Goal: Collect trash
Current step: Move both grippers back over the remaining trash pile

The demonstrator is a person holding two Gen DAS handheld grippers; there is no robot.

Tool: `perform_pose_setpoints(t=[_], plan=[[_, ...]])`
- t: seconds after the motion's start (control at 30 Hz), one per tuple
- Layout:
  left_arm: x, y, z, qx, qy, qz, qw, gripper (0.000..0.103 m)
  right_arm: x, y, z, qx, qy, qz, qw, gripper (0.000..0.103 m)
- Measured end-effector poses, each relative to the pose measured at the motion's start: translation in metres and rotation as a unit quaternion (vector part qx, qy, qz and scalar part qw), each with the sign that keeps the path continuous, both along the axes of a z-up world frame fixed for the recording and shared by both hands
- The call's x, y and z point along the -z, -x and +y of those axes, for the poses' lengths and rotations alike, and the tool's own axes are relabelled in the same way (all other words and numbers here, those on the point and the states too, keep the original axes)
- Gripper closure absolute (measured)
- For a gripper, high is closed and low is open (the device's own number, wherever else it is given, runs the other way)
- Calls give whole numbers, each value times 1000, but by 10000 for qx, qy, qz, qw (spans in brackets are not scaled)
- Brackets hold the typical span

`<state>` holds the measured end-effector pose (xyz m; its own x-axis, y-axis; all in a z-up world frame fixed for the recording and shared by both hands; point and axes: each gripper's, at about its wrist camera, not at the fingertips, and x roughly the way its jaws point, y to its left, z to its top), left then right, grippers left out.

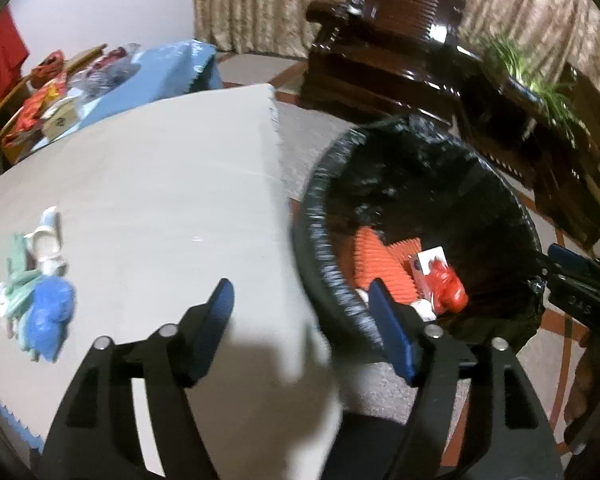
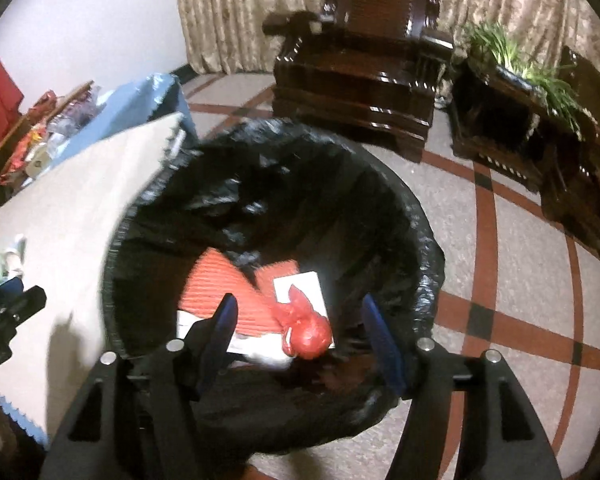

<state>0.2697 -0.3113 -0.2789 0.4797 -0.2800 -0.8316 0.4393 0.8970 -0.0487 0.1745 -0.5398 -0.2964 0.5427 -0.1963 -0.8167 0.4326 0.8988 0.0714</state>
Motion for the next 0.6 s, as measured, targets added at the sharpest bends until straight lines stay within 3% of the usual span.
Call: perform_pose_setpoints(t=[0.17,0.37,0.6], plan=[[-9,-2,56,-275,-69,-149,9995,32,-14,-8,64,-400,7,-143,9991,40],[-10,-5,141,-668,-208,-214,9973,31,-8,-40,157,-1048,-239,-193,9940,43],[-8,-11,258,-1416,-385,-456,9881,29,-6,-72,264,-1891,-308,-356,9808,45]])
